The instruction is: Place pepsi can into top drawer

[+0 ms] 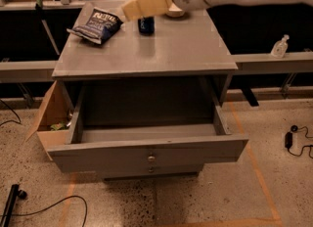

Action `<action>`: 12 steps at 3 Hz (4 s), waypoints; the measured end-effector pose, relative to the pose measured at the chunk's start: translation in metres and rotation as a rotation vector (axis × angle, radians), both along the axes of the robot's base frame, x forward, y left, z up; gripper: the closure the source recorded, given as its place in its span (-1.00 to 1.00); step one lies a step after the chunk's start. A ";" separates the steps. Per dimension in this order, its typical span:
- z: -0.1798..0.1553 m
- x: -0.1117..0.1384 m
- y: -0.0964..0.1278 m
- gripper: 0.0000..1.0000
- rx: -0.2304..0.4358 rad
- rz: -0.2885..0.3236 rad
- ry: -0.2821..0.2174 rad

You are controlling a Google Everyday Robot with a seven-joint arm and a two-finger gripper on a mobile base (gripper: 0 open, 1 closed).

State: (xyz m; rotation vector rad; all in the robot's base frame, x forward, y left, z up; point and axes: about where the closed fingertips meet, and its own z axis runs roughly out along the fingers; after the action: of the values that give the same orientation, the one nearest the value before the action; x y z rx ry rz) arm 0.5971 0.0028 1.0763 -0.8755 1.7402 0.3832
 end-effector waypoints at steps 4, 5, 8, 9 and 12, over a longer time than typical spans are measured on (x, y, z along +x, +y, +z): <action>-0.135 0.170 -0.081 -1.00 0.001 -0.197 -0.087; -0.161 0.217 -0.074 -1.00 0.019 -0.198 -0.091; -0.177 0.309 0.002 -1.00 0.148 -0.146 -0.095; -0.169 0.321 0.039 -0.66 0.194 -0.093 -0.102; -0.110 0.295 0.026 0.74 0.236 -0.034 -0.152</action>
Offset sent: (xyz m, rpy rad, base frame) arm 0.1238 -0.1363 -0.1224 -0.0834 -0.1131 -0.2843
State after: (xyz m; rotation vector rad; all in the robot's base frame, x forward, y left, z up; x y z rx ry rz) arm 0.8922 0.0291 0.9667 -0.6859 1.5324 0.4769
